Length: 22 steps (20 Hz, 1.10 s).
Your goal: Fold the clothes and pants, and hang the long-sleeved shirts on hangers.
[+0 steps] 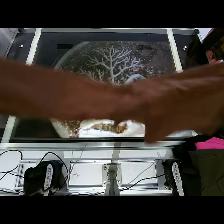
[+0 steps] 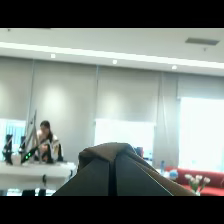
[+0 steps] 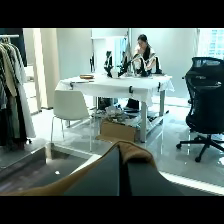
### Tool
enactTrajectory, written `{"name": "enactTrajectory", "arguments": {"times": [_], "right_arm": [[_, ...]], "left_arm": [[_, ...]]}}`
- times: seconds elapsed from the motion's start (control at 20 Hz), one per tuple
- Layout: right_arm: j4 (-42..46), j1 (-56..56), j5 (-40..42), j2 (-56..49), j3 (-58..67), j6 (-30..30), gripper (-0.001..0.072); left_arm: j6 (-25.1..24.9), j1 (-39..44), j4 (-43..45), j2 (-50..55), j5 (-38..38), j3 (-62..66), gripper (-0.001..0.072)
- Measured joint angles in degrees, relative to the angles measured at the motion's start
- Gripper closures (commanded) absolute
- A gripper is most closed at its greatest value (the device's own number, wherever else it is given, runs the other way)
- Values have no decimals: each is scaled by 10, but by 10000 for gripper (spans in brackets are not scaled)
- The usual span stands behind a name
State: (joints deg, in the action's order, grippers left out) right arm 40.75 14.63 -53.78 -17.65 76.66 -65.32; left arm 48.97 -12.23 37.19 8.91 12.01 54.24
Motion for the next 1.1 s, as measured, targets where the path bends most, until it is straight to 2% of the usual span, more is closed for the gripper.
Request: {"name": "enactTrajectory", "arguments": {"times": [0.15, 0.25, 0.6, 0.85, 1.1], "right_arm": [[1, 0, -6, -17, 9, -18, 701], [-2, 0, -11, -43, 3, -35, 700], [-14, 0, -42, -202, -95, -71, 700], [-23, -15, 37, -358, -146, -73, 700], [-26, -96, 203, -511, -157, -37, 700]], "left_arm": [[11, 0, 0, 8, 4, 0, 690], [22, 0, 0, 37, 36, 0, 690], [37, 0, 11, 236, 167, 0, 689], [39, 0, 33, 406, 193, -1, 689], [37, 0, 42, 537, 159, -1, 688]]}}
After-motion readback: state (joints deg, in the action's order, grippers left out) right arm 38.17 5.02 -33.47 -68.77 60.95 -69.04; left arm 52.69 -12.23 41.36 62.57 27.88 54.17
